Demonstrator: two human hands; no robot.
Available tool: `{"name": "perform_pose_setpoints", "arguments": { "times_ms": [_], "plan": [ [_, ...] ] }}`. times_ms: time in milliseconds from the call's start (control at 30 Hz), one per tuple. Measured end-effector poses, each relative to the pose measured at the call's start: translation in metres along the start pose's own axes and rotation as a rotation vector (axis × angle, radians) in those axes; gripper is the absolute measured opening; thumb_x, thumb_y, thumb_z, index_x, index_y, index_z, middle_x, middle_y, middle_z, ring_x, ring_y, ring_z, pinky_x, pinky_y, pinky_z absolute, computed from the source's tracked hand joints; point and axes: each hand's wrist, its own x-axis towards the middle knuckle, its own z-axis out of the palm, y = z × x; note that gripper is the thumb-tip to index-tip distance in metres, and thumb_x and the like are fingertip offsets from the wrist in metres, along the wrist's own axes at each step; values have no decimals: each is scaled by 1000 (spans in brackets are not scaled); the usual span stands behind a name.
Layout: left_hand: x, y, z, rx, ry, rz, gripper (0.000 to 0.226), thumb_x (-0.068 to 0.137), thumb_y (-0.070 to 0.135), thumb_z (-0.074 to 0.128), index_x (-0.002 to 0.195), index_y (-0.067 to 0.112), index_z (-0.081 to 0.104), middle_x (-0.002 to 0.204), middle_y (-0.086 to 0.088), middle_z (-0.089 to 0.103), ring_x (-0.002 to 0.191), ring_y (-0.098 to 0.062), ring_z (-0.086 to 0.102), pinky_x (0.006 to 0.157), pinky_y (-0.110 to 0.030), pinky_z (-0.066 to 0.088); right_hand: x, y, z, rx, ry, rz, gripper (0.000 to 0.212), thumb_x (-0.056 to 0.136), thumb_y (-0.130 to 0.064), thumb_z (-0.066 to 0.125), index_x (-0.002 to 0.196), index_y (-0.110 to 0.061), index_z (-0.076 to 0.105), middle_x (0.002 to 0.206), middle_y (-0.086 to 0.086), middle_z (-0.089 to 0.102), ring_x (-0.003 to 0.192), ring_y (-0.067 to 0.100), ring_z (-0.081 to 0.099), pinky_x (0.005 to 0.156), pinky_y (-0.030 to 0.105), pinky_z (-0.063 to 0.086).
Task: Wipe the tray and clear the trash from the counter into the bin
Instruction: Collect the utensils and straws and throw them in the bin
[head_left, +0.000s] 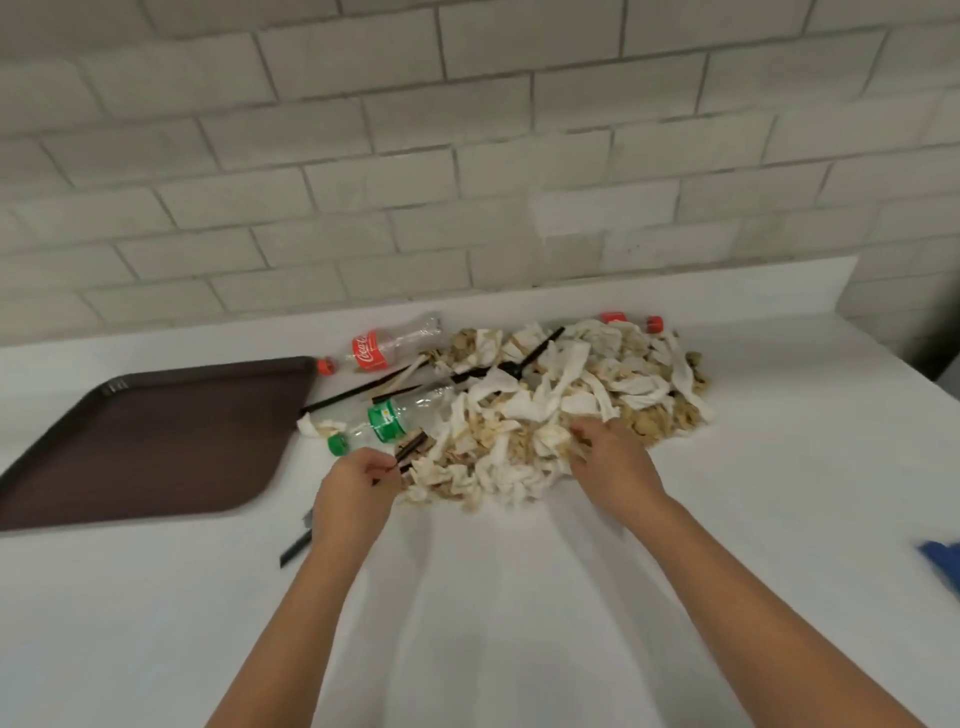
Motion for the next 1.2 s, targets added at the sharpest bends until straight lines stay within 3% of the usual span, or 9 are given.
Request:
{"name": "perform_pose_setpoints", "arguments": {
  "times_ms": [133, 267, 500, 667, 800, 967, 1033, 1100, 1200],
  "plan": [
    [50, -47, 7, 270, -73, 73, 30, 82, 21, 68, 111, 15, 63, 111, -10, 58, 106, -27, 53, 87, -37, 45, 21, -10, 20, -62, -27, 99, 56, 90, -5, 48, 142, -22, 34, 135, 11, 44, 116, 28, 51, 93, 33, 44],
    [65, -57, 18, 349, -142, 148, 28, 89, 21, 59, 116, 16, 61, 108, -7, 61, 100, -25, 58, 82, -34, 47, 22, -8, 18, -12, 37, 127, 64, 85, 7, 47, 141, -23, 40, 135, 5, 52, 117, 23, 53, 94, 27, 41],
    [64, -44, 23, 290, -122, 177, 23, 94, 24, 52, 112, 17, 64, 95, -8, 65, 86, -26, 61, 74, -33, 49, 20, -5, 5, -101, -23, 195, 60, 89, -28, 62, 141, -20, 33, 127, 12, 48, 109, 29, 53, 78, 30, 42],
    [58, -26, 11, 175, -26, 187, 30, 94, 31, 52, 120, 18, 61, 94, -6, 70, 82, -26, 63, 65, -29, 46, 17, -4, 10, -81, -81, 207, 51, 91, -22, 58, 138, -17, 37, 122, 8, 59, 106, 25, 57, 78, 28, 43],
    [63, -16, 2, 56, -18, 147, 20, 93, 30, 54, 105, 17, 64, 71, 4, 60, 59, -7, 52, 51, -21, 39, 14, -7, 7, -142, -85, 177, 58, 93, -11, 50, 146, -16, 27, 117, 7, 61, 100, 24, 59, 80, 30, 47],
    [88, -15, -8, 19, -41, 15, 35, 89, 33, 61, 62, 11, 54, 50, -1, 46, 47, -16, 43, 46, -26, 30, 11, -17, -12, -333, -178, 197, 79, 90, -4, 47, 151, -15, -1, 89, -2, 60, 72, 11, 54, 57, 19, 44],
    [103, -13, -13, -3, -63, -24, 40, 88, 35, 61, 61, 5, 58, 50, -4, 50, 46, -17, 45, 47, -28, 35, 13, -26, -21, -429, -213, 157, 76, 89, 0, 44, 151, -13, 2, 87, -3, 57, 74, 10, 55, 55, 16, 40],
    [123, -9, -16, 2, -71, -35, 40, 89, 35, 60, 66, 2, 64, 56, -10, 57, 49, -21, 50, 51, -32, 45, 14, -40, -32, -513, -220, 107, 65, 89, 2, 43, 148, -11, 20, 108, 1, 59, 94, 15, 59, 64, 19, 40],
    [160, -7, -12, 104, -66, -20, 36, 92, 32, 53, 84, -1, 67, 64, -9, 56, 55, -23, 51, 49, -29, 38, 15, -63, -48, -560, -160, 39, 55, 88, 5, 41, 139, -15, 36, 119, 4, 55, 102, 18, 58, 68, 21, 38]
  ]
}}
